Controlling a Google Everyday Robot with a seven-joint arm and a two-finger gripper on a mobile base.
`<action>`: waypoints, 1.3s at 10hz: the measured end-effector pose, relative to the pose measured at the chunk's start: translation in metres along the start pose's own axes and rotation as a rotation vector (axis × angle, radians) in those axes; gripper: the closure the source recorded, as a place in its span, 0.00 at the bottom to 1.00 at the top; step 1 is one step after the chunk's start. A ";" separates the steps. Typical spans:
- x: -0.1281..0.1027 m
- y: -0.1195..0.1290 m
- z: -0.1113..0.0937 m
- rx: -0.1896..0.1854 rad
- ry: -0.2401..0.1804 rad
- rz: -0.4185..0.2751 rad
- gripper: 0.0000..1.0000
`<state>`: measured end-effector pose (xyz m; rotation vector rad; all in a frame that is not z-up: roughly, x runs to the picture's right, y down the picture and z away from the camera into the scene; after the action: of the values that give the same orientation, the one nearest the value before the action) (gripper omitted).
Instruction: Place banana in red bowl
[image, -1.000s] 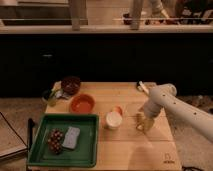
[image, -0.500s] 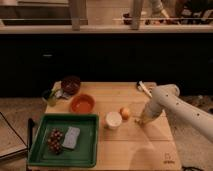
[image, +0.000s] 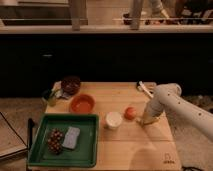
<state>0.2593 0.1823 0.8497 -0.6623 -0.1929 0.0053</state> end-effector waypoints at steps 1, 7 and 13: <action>0.000 -0.005 -0.004 0.007 0.006 0.000 1.00; 0.002 -0.031 -0.038 0.063 0.070 -0.010 1.00; -0.005 -0.046 -0.075 0.116 0.088 -0.032 1.00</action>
<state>0.2655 0.1001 0.8187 -0.5426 -0.1171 -0.0433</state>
